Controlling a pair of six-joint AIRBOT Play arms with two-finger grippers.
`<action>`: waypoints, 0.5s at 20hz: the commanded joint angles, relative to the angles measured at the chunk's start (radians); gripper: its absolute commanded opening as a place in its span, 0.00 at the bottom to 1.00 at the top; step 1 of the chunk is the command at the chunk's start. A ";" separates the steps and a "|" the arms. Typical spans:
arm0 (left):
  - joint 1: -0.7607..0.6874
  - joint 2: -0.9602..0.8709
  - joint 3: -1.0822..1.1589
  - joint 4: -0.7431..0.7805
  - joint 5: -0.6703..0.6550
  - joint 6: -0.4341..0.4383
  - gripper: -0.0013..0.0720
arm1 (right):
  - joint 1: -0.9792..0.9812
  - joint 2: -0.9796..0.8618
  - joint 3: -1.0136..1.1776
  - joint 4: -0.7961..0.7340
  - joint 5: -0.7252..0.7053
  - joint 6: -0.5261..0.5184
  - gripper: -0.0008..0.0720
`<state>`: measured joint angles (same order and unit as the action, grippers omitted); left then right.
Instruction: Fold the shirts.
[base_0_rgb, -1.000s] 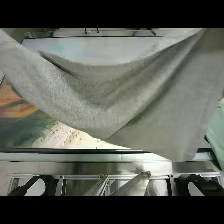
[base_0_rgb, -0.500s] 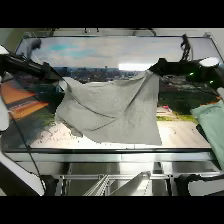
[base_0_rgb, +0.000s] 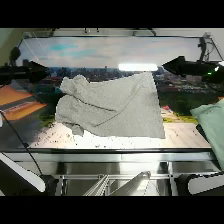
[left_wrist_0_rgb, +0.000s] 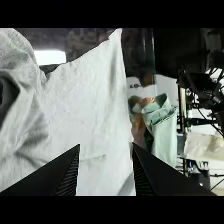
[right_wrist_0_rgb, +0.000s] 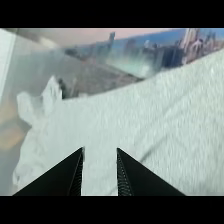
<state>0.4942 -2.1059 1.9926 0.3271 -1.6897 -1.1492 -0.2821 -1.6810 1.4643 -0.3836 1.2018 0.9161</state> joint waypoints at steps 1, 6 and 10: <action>0.073 0.133 -0.108 0.128 -0.104 0.009 0.48 | -0.041 0.125 -0.060 -0.261 0.182 0.089 0.33; 0.080 0.435 -0.576 0.336 0.013 0.132 0.48 | -0.066 0.385 -0.483 -0.510 0.185 0.190 0.33; 0.118 0.620 -0.907 0.335 0.167 0.173 0.49 | -0.114 0.530 -0.777 -0.589 0.102 0.239 0.53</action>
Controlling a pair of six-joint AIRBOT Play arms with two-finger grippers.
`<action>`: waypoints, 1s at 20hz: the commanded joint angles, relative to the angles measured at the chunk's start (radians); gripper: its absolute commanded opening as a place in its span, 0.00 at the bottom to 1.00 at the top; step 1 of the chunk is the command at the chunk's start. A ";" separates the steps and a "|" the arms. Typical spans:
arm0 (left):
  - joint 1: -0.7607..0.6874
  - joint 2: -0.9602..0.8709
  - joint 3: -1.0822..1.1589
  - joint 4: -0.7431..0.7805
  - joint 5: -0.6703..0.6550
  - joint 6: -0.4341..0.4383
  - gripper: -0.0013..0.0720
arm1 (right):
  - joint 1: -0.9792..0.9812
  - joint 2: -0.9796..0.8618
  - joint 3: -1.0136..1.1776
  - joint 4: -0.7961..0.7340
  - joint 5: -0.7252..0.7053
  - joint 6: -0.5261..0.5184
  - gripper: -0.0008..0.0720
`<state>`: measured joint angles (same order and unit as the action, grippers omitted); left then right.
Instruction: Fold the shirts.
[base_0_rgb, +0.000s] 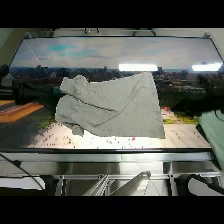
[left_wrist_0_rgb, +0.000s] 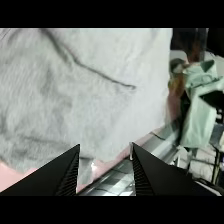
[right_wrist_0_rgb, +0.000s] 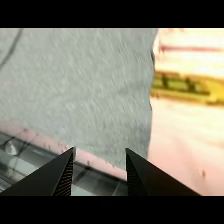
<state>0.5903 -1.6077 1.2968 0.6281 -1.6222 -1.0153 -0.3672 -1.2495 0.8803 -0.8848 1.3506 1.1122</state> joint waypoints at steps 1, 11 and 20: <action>0.028 0.141 -0.252 0.033 0.109 0.039 0.49 | -0.035 0.101 -0.234 -0.079 -0.066 0.036 0.53; 0.050 0.161 -0.319 0.033 0.113 0.039 0.49 | -0.034 -0.016 -0.366 0.093 -0.190 -0.127 0.64; 0.050 0.161 -0.319 0.079 0.137 0.005 0.49 | 0.057 -0.178 -0.366 0.399 -0.253 -0.306 0.64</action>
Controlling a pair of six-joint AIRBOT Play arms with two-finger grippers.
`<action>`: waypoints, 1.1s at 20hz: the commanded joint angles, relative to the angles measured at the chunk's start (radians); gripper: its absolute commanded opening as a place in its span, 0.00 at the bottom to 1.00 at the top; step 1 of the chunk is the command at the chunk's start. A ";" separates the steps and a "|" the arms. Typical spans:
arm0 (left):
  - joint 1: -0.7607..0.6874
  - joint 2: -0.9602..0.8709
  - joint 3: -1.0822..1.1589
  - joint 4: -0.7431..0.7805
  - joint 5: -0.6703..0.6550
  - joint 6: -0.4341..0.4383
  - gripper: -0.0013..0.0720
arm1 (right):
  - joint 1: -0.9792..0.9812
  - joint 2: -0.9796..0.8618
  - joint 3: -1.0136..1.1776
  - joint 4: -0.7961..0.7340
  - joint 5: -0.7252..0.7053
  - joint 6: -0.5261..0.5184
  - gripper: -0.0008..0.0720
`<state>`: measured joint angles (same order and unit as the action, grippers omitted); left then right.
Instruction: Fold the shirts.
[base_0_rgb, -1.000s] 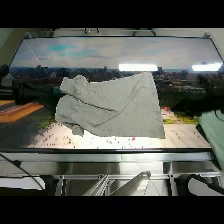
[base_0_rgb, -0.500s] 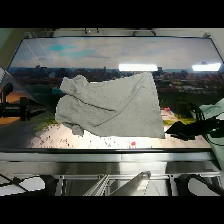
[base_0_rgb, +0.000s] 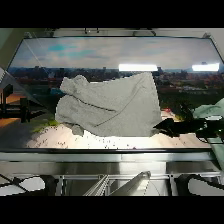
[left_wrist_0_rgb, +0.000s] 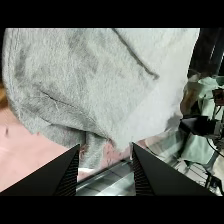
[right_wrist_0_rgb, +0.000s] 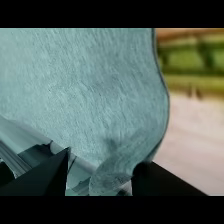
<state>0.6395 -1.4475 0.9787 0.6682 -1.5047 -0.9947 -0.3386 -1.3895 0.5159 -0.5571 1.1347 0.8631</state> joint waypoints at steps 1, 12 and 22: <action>0.001 0.000 -0.001 0.092 0.035 -0.016 0.49 | 0.031 -0.040 -0.002 0.072 -0.040 -0.065 0.64; -0.127 -0.016 -0.085 0.245 0.303 -0.047 0.97 | 0.031 -0.040 -0.002 0.072 -0.032 -0.071 0.48; -0.325 -0.337 0.172 0.246 0.117 -0.064 0.03 | 0.031 -0.040 -0.002 0.076 0.029 -0.071 0.48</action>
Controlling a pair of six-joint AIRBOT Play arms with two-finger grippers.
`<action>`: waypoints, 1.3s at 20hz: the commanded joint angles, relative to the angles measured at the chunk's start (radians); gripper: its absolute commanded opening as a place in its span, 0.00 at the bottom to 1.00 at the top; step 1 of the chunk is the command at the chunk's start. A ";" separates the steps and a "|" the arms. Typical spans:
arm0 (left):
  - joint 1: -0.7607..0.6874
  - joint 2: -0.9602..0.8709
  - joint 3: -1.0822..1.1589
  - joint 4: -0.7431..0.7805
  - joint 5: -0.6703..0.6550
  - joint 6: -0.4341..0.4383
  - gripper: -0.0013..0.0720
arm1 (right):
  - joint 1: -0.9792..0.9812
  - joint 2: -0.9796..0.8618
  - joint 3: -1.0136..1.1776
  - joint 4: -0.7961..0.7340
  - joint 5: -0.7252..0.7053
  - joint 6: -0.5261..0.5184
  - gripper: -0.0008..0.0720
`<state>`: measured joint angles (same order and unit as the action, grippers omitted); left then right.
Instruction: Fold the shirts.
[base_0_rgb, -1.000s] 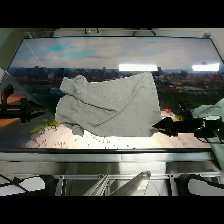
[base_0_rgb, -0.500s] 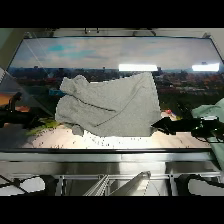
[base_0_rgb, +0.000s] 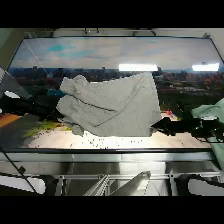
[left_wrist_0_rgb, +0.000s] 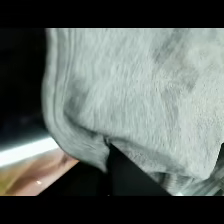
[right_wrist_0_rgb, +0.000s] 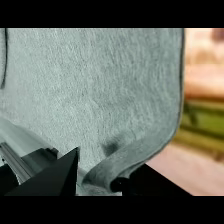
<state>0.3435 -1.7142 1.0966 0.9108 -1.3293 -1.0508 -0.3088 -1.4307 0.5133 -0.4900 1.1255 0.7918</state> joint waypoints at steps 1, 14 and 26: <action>-0.025 -0.074 0.061 0.003 -0.093 -0.010 0.03 | 0.000 0.001 0.001 0.021 0.060 0.000 0.34; 0.361 0.805 0.056 -1.300 -0.526 0.180 0.05 | -0.170 0.818 0.333 0.618 0.293 -0.070 0.03; 0.576 0.653 0.391 -1.382 -0.525 -0.018 0.05 | -0.335 0.895 0.684 0.317 0.056 0.117 0.03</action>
<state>0.9131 -0.9848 1.3846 -0.6621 -1.8431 -1.0077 -0.6422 -0.5148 1.1881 0.0006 1.1912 0.8078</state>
